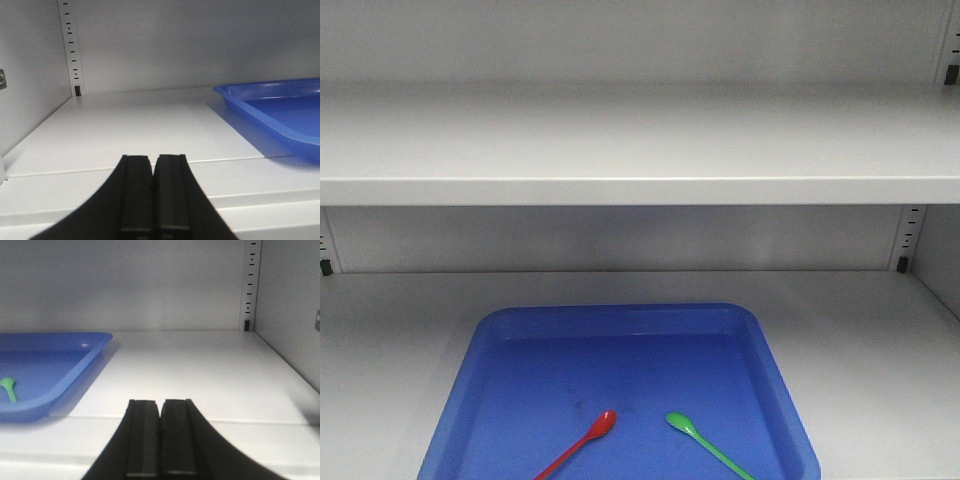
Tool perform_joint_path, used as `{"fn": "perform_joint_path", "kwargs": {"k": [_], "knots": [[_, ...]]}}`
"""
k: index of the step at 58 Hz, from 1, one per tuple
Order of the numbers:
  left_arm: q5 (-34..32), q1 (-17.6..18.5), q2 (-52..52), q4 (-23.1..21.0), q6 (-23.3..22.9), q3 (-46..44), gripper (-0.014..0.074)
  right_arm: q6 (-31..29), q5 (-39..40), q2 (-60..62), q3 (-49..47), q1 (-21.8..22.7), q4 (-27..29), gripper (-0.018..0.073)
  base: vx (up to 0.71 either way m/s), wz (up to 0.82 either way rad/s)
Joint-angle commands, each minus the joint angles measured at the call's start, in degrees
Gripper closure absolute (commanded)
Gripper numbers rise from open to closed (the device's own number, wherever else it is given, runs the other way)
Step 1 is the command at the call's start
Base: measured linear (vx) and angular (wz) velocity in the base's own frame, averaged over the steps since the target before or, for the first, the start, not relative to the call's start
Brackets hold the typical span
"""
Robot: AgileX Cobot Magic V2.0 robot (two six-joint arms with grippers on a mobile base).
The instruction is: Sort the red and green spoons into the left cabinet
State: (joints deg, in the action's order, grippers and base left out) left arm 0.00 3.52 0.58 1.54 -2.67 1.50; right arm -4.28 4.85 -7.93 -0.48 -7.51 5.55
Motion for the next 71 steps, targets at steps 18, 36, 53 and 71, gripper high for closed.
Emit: {"fn": "perform_joint_path", "kwargs": {"k": [18,36,53,71], "knots": [[-3.93,0.11,1.09,-0.29,-0.13,1.02,0.0597,0.33,2.18,8.99,2.65,0.50,-5.55,0.0562,0.00,0.00],[-3.93,0.11,1.09,-0.29,-0.13,1.02,0.0597,0.33,2.18,9.23,2.65,0.50,-5.55,0.0562,0.00,0.00],[-3.93,0.11,1.09,-0.29,-0.13,1.02,0.0597,0.33,2.18,9.23,2.65,0.50,-5.55,0.0562,0.00,0.00],[-3.93,0.11,1.09,-0.29,-0.13,1.02,0.0597,0.33,2.18,9.23,2.65,0.50,-5.55,0.0562,0.00,0.00]]}}
